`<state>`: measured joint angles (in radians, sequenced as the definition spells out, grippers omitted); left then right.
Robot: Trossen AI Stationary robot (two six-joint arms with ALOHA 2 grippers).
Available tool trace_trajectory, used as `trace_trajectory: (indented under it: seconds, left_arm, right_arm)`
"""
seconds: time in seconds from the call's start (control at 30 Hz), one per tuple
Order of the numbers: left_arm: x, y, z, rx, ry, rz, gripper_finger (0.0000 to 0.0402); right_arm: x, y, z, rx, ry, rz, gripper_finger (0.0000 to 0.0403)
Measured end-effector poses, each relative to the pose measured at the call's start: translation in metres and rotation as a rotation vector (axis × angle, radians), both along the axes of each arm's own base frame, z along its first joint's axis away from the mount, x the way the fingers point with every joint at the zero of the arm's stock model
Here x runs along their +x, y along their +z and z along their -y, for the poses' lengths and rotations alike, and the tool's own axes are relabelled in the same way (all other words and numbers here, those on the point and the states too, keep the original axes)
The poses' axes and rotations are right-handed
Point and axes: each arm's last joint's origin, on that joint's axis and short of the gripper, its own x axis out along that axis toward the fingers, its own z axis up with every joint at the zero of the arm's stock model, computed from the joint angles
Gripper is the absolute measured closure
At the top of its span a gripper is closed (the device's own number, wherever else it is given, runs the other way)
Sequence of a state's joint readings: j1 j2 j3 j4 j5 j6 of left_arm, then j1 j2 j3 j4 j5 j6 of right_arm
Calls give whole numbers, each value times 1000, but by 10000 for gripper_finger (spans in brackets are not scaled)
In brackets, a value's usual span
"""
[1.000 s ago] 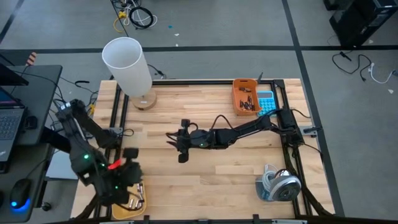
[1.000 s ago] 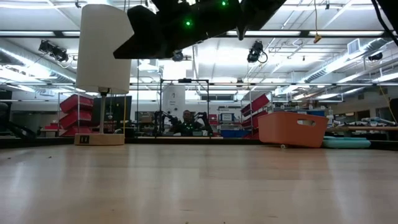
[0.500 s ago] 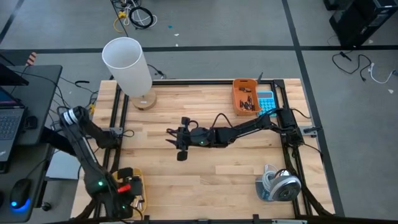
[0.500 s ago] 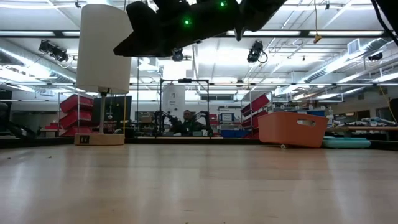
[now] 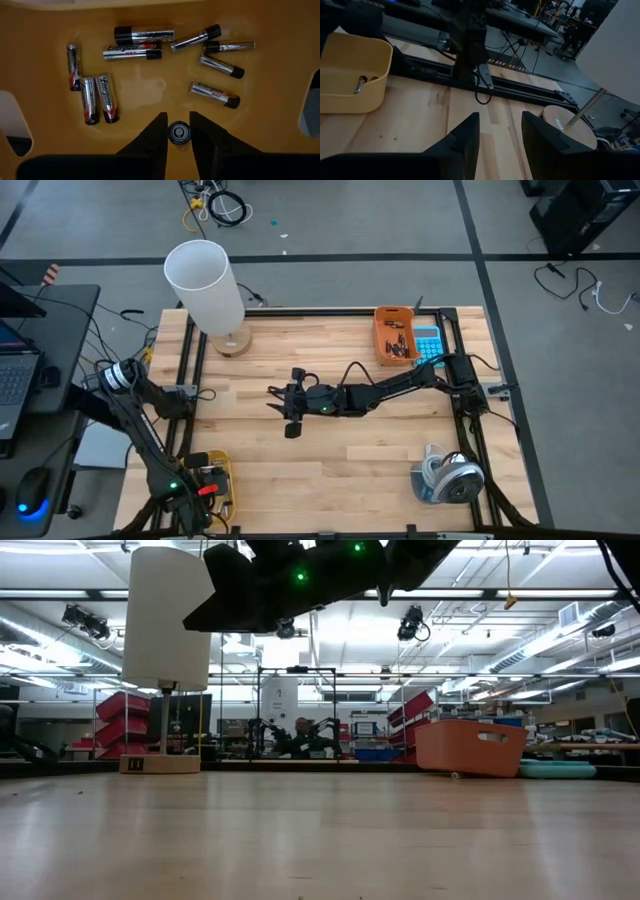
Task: Sort batteries
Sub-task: Put the silver battery into the yellow bin, then adjust the orange bin
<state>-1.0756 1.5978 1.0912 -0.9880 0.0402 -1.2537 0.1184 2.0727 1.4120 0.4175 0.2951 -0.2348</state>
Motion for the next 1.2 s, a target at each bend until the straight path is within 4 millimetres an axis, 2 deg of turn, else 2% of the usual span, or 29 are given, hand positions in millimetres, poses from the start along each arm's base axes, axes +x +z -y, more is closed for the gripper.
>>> trace_trajectory:
  seconds: [0.4,0.5,0.6,0.73,0.93,1.07,1.2]
  left_arm:
    - [0,1,-1,1,7,-26,299]
    - [5,10,-2,0,-3,-40,299]
    - [8,25,-6,43,-31,-60,299]
    - [13,49,-13,161,-80,9,298]
    - [25,86,-31,512,-173,314,298]
    - [42,105,-41,695,-258,506,298]
    - [59,116,-55,832,-324,550,298]
  right_arm:
    - [-1,-4,0,-35,-36,-43,272]
    - [-7,0,-2,-119,-112,-103,272]
    - [-18,15,-4,-189,-186,-157,272]
    - [-38,37,-4,-240,-226,-249,272]
    - [-77,76,8,-233,-241,-377,272]
    - [-108,97,20,-177,-237,-472,272]
    - [-140,110,31,-39,-137,-607,272]
